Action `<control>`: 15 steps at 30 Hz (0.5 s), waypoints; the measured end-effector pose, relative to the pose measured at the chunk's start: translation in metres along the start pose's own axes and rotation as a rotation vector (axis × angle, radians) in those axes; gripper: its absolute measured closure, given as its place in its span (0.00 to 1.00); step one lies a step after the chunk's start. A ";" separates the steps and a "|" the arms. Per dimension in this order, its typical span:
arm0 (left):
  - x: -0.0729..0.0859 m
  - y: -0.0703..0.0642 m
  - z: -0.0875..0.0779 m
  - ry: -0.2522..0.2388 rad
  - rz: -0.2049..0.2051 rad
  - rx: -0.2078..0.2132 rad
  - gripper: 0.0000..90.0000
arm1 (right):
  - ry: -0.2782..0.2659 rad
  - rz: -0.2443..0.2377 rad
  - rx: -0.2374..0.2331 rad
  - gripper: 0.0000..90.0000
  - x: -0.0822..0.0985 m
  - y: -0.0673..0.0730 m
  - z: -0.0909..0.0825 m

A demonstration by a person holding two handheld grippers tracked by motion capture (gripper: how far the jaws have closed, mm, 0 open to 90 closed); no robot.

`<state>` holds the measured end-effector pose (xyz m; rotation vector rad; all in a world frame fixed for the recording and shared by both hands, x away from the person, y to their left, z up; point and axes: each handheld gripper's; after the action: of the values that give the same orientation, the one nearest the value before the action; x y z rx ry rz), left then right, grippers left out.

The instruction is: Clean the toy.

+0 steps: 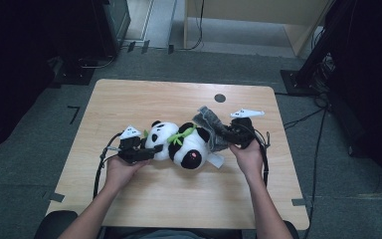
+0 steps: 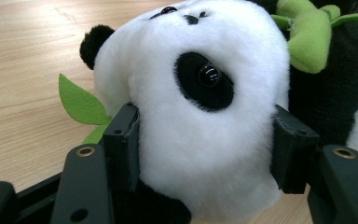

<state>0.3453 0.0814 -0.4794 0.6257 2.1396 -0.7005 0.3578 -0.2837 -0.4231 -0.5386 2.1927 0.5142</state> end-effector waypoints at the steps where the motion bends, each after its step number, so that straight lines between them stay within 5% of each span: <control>1: 0.000 0.000 0.000 0.000 0.000 0.000 0.43 | 0.002 0.005 0.003 0.87 0.001 -0.002 0.000; 8: 0.000 0.001 0.000 0.001 0.001 0.001 0.42 | 0.061 0.044 0.044 0.86 0.010 -0.016 0.007; 15: 0.000 0.000 -0.001 0.000 0.004 -0.002 0.42 | -0.010 0.090 0.035 0.87 0.001 -0.018 -0.011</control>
<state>0.3447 0.0823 -0.4792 0.6288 2.1386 -0.6960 0.3599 -0.3043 -0.4210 -0.4188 2.2199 0.5237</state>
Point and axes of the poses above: each handheld gripper's, and its own axes: z roughly forward along the jaws, x roughly out of its underside, y roughly to its left, and after that the axes turned 1 degree about -y, right-handed
